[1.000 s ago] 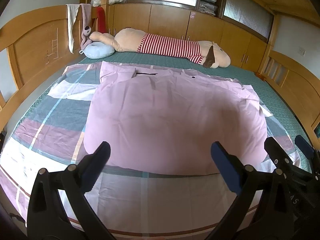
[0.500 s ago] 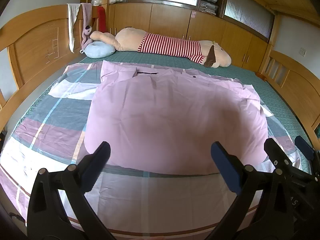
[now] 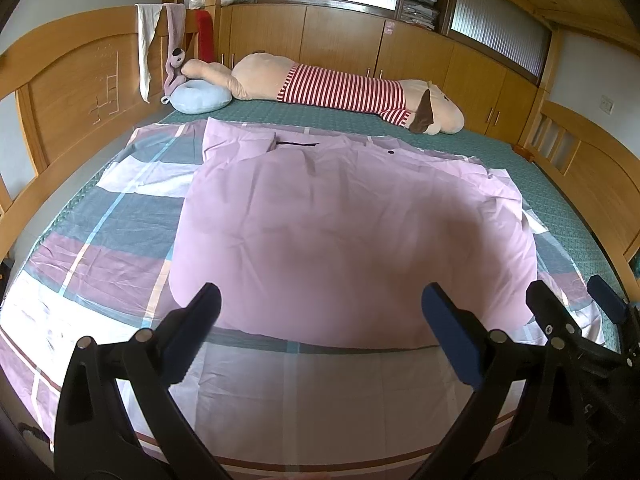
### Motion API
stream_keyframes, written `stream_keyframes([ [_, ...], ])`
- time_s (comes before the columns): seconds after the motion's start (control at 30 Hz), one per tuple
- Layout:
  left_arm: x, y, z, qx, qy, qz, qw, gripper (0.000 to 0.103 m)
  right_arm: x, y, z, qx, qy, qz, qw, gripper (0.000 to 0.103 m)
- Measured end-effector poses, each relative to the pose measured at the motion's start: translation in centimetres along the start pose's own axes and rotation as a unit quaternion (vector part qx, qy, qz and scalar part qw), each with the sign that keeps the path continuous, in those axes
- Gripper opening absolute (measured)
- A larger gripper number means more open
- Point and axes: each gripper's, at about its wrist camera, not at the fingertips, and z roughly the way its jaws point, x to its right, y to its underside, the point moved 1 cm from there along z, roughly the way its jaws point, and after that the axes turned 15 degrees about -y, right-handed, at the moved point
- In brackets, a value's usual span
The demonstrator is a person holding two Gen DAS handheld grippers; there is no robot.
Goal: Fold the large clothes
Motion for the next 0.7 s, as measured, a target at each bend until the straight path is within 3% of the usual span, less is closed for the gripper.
stream_keyframes([
  [0.4,-0.04,0.27,0.33,-0.009,0.002,-0.004,1.0000,0.101,0.30,0.20,0.39,-0.006,-0.001,0.001,1.000,0.102],
  [0.7,0.40,0.36,-0.27,0.008,-0.008,0.000,0.9999,0.101,0.58,0.31,0.76,-0.010,0.000,0.001,1.000,0.102],
])
